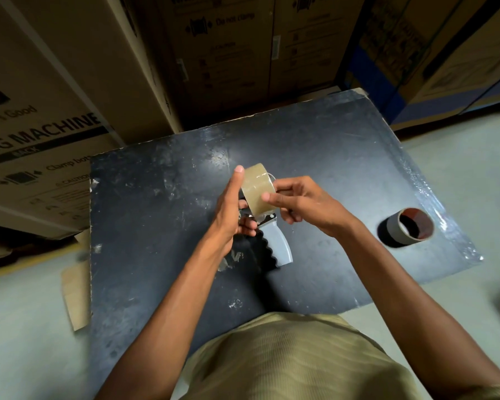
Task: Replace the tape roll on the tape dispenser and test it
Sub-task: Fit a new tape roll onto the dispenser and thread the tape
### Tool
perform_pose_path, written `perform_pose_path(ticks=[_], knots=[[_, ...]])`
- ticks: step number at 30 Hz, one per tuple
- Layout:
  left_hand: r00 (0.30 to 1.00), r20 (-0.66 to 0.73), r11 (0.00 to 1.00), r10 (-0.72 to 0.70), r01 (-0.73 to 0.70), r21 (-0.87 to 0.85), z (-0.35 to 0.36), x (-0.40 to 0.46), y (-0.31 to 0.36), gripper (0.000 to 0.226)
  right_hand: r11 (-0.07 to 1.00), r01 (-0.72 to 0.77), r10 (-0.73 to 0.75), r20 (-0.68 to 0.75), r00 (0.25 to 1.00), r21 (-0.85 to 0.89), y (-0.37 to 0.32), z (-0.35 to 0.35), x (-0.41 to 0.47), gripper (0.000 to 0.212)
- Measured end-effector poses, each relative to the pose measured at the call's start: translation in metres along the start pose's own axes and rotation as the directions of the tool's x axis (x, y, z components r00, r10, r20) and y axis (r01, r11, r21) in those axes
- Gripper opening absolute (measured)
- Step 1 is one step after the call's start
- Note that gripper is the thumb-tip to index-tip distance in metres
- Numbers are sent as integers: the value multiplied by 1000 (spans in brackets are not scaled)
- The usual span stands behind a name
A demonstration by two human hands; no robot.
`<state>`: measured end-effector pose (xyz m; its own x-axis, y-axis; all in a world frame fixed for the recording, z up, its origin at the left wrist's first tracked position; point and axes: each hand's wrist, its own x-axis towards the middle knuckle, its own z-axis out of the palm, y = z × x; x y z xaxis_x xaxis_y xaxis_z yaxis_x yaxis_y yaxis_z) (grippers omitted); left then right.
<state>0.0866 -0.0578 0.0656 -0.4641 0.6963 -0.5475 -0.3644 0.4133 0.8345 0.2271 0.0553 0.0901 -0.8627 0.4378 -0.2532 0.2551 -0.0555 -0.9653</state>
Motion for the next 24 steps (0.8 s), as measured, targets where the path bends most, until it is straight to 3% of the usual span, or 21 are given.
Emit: perform_pose_path(ticks=[6,10,13,16,20,24], knots=[[982,45,980,181,-184,70,2,-3,-2,50,997,69,-63,-217,974,20,3,8,7,34],[979,63,979,195,-198,41,0,-6,1,36,997,70,-62,-199,978,34,3,6,8,35],[989,40,990,143,-143,-13,2,-7,2,38,996,44,-38,-70,997,79,0,1,5,22],[994,49,994,102,-99,-47,4,-6,2,44,990,31,-33,9,999,135,-2,-1,2,23],[998,64,999,23,-21,-37,7,-6,2,64,996,78,-79,2,997,50,1,-5,3,30],[998,53,1000,-14,14,-6,8,-5,4,77,986,109,-104,-43,994,128,5,1,1,29]])
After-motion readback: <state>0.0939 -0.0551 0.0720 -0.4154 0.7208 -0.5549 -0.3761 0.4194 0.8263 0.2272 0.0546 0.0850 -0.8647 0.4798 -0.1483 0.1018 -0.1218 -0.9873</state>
